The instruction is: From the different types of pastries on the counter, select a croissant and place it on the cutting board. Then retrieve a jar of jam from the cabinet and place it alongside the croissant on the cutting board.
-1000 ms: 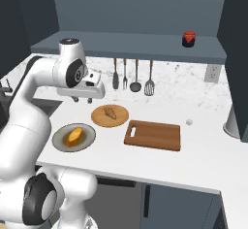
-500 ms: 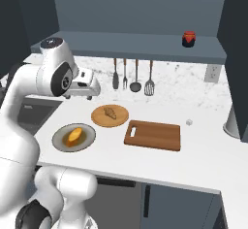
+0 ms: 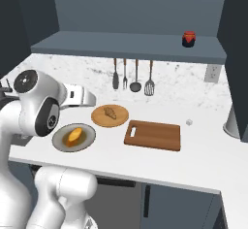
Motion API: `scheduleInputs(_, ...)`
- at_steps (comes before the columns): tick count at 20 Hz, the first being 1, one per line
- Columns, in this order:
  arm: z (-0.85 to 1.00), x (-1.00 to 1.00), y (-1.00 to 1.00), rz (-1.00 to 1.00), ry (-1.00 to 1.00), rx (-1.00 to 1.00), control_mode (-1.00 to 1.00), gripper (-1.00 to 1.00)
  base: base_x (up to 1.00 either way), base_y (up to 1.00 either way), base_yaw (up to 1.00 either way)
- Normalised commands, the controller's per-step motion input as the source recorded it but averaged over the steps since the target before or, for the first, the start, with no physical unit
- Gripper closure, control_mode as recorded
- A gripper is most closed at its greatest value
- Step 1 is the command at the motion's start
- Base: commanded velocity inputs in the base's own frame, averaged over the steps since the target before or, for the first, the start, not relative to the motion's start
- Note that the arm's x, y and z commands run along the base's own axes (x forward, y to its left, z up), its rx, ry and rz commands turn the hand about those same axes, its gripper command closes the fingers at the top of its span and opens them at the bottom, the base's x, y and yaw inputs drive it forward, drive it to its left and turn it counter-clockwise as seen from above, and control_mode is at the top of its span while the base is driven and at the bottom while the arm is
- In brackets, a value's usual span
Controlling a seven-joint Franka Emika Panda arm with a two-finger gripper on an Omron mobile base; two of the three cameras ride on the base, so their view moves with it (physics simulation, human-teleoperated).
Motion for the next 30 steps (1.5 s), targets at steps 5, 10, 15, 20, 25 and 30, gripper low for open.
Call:
scheduleInputs(5, 1.00, 0.00, -0.36, 0.00, -0.08, -0.09, -1.00, -1.00, 0.00, 0.00, 0.00)
scheduleInputs(10, 1.00, 0.00, -0.55, 0.03, -0.07, -0.03, -1.00, -1.00, 0.00, 0.00, 0.00)
scheduleInputs(15, 0.63, 0.00, -0.36, 0.09, -0.11, 0.00, -1.00, -1.00, 0.00, 0.00, 0.00)
scheduleInputs(20, 0.07, 0.38, -0.79, 0.11, -0.13, 0.00, -1.00, -1.00, 0.00, 0.00, 0.00)
scheduleInputs(25, 0.20, 0.18, -0.42, 0.04, -0.10, 0.00, -1.00, -1.00, 0.00, 0.00, 0.00)
scheduleInputs(30, 0.29, 0.60, -0.39, -0.01, 0.00, 0.00, -1.00, -1.00, 0.00, 0.00, 0.00)
